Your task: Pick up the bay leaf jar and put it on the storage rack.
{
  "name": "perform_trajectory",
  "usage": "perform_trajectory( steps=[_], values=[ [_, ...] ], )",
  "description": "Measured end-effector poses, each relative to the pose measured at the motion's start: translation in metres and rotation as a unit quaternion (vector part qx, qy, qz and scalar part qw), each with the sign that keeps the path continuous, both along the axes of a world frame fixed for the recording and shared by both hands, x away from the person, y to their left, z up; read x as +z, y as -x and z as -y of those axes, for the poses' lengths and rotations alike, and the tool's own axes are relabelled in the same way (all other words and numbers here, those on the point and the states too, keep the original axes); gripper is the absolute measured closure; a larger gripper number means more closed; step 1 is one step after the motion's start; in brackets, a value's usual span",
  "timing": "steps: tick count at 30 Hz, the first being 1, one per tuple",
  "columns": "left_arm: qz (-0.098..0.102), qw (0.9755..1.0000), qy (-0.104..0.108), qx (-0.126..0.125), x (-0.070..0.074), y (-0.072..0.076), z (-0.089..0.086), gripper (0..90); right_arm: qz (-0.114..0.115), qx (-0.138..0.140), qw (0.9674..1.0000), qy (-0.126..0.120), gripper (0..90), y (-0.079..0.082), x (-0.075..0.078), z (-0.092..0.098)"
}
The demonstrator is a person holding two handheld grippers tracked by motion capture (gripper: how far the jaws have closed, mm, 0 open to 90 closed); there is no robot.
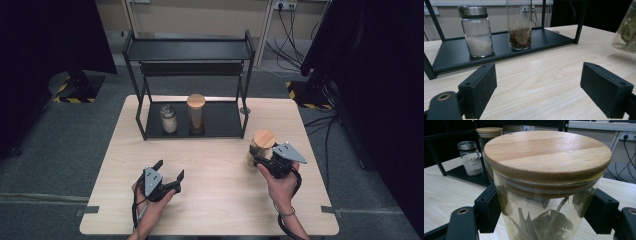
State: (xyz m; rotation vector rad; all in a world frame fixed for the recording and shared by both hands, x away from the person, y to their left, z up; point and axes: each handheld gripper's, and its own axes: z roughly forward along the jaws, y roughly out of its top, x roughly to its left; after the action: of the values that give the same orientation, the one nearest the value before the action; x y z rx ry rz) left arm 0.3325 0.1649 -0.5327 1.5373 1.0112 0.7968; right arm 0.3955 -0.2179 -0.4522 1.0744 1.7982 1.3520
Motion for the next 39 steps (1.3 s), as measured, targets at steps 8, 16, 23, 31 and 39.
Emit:
perform_trajectory(
  steps=[8, 16, 23, 31, 39],
  values=[
    [0.000, 1.0000, 0.000, 0.000, 0.000, 0.000, 0.000, 13.3, 0.003, 0.011, 0.9999, -0.002, 25.3, -0.007, 0.007, -0.012],
    [0.001, 1.0000, 0.000, 0.000, 0.000, 0.000, 0.000, 13.3, 0.006, 0.016, 0.9999, -0.001, 25.3, -0.013, 0.011, -0.020],
    [0.001, 1.0000, 0.000, 0.000, 0.000, 0.000, 0.000, 13.3, 0.008, 0.018, 0.9998, -0.002, 25.3, -0.019, 0.015, -0.026],
    [0.001, 1.0000, 0.001, -0.001, 0.000, 0.000, 0.000, 13.3, 0.012, 0.021, 0.9997, -0.002, 25.3, -0.025, 0.021, -0.033],
    [0.002, 1.0000, 0.001, -0.001, 0.000, 0.000, 0.000, 13.3, 0.011, 0.024, 0.9997, -0.001, 25.3, -0.031, 0.022, -0.040]
  ],
)
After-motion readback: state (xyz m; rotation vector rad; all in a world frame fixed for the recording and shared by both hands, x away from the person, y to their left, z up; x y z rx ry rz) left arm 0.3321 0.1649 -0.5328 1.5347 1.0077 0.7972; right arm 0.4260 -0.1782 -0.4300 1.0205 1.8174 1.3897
